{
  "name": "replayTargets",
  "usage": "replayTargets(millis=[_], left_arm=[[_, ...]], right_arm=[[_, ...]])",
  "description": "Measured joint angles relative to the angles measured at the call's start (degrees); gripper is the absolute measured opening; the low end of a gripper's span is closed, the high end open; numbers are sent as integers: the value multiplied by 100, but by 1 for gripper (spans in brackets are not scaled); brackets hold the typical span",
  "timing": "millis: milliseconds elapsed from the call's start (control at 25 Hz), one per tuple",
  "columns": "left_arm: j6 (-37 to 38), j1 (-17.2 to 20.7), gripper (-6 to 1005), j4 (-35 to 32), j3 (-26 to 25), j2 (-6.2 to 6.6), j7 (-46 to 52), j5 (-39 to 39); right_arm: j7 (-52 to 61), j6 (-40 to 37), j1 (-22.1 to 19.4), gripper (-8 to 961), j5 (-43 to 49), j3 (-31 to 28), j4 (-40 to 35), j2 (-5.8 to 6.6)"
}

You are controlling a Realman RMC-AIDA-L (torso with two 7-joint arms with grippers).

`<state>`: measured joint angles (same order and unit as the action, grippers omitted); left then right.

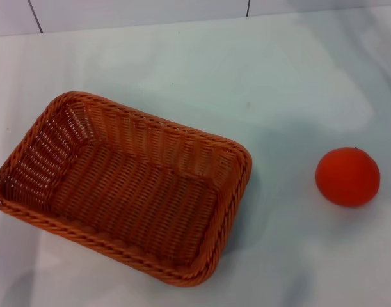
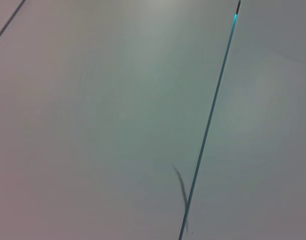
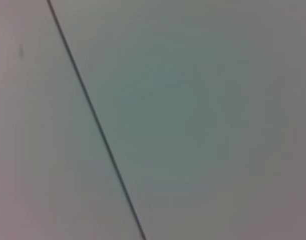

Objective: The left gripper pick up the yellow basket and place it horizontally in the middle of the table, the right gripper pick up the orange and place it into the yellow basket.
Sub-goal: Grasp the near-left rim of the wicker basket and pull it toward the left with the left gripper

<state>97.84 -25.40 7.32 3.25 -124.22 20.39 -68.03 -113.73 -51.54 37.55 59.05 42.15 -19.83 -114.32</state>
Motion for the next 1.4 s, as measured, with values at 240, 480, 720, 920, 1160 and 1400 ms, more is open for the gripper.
replayTargets(millis=[240, 480, 720, 920, 1160, 1400], left_arm=[[13, 63, 920, -98, -43, 7, 150, 17], [-73, 223, 919, -855, 97, 51, 1273, 15], [-803, 529, 905, -3130, 2065, 581, 4856, -465], [-797, 480, 876, -4944, 2587, 1089, 7521, -2433], [-463, 70, 853, -6540, 2801, 1176, 9381, -4994], [-106, -231, 842, -7681, 3145, 998, 10345, -6277]], right_arm=[[-16, 258, -13, 945, -2, -289, 11, -75], [-13, 404, -68, 945, -7, -479, 51, -132], [35, 412, -141, 945, -8, -564, 56, -143], [45, 418, -210, 945, -13, -696, 63, -170], [21, 464, -230, 944, -17, -823, 69, -199], [1, 674, -185, 944, -17, -876, 69, -226]])
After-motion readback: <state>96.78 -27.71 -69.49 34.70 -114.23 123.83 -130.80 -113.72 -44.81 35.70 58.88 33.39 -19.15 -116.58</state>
